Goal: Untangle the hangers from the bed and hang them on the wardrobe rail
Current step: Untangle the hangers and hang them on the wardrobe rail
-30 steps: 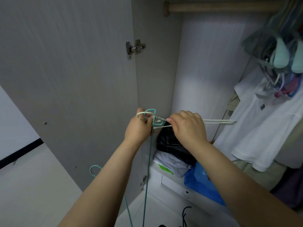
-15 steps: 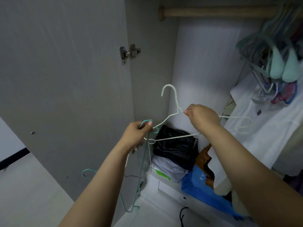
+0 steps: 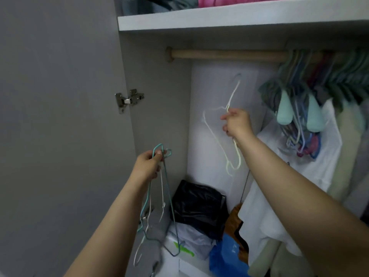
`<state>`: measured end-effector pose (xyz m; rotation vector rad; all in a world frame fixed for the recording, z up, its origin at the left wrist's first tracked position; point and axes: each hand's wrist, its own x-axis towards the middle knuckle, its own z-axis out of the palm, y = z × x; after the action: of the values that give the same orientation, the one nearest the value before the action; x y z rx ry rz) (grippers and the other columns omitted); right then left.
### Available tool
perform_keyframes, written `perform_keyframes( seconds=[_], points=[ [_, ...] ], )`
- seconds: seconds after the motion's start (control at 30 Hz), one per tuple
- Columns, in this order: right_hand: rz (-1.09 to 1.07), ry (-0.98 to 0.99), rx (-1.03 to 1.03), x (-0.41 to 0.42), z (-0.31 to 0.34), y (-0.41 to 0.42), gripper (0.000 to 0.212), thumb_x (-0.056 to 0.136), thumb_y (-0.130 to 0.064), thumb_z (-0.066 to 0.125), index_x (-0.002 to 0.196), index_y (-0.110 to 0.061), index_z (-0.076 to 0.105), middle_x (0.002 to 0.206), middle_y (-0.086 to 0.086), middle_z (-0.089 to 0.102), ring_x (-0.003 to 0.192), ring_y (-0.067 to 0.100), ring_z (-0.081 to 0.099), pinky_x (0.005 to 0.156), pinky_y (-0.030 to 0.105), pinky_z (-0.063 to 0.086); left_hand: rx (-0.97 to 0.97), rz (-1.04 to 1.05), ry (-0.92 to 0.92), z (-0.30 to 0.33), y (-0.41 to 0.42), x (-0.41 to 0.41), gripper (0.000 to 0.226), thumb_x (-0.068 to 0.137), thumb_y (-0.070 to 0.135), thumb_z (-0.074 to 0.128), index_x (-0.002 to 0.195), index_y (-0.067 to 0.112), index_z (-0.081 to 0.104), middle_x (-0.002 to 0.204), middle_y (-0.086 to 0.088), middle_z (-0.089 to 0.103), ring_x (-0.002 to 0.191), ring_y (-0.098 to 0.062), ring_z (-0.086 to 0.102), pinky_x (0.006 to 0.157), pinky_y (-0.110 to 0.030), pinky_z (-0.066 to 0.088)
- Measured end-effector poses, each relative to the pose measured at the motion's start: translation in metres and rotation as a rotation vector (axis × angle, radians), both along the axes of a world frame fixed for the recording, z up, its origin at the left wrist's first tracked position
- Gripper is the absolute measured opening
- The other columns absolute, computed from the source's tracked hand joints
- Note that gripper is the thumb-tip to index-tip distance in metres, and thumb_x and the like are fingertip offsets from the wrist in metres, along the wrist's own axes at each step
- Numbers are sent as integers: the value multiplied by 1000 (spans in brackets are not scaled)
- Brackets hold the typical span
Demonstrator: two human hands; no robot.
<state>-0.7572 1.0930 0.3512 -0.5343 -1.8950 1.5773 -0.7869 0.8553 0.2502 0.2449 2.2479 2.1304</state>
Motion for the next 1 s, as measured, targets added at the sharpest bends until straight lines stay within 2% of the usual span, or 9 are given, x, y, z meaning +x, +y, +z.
perform_keyframes(
  seconds=[0.1,0.17,0.23,0.33,0.43,0.63,0.8,0.93,1.0],
  points=[
    [-131,109,88,-28,55,25,34,85,1,37,111,-12,53,96,13,64,44,13,52,36,14,35,5,-7,71,25,20,-6,22,100,20,48,100,9,68,77,-4,56,46,-10,42,47,-19,33],
    [-205,122,193,-45,88,45,36,80,-7,44,113,-8,58,106,16,67,73,24,61,62,30,55,22,7,106,38,30,-14,24,99,20,49,102,5,67,79,-9,55,40,-7,44,48,-19,35],
    [-236,18,307,-58,112,62,35,84,-10,50,117,-3,58,116,18,64,99,28,63,86,37,55,50,21,134,50,36,-22,24,100,21,49,101,6,68,81,-10,55,36,-3,42,48,-19,36],
    [-370,-179,485,-63,123,76,32,92,-7,52,123,0,56,130,16,57,121,27,56,95,29,46,88,33,151,64,41,-25,26,100,22,47,105,10,69,75,-2,58,37,1,43,54,-21,38],
    [-369,-338,624,-67,106,76,31,91,5,48,121,3,57,128,19,58,117,31,57,92,32,46,142,24,153,70,41,-27,26,100,22,47,100,11,71,56,1,40,44,-7,38,55,-23,35],
    [-414,-508,753,-55,75,100,35,93,7,38,125,8,53,133,25,51,124,39,50,99,41,42,200,-4,136,69,30,-24,26,101,25,47,90,19,70,61,1,30,51,-9,30,55,-23,32],
    [-444,-343,745,-24,36,133,48,100,-15,20,148,-6,24,153,19,23,140,35,25,112,44,23,314,-20,-15,61,28,-16,20,97,17,52,78,21,52,65,4,35,51,-8,30,51,-22,28],
    [-623,-135,1217,-7,6,97,46,90,-13,37,135,-8,45,143,22,40,130,44,39,106,57,29,300,-73,-95,50,35,-8,20,96,11,51,78,20,51,69,4,40,50,-7,31,50,-22,25],
    [-342,44,1364,7,-11,54,47,88,-29,43,132,-14,49,137,19,47,122,40,48,103,50,36,258,-78,-109,44,41,-3,20,95,11,53,77,19,51,68,2,39,52,-8,31,51,-23,25]
  ],
)
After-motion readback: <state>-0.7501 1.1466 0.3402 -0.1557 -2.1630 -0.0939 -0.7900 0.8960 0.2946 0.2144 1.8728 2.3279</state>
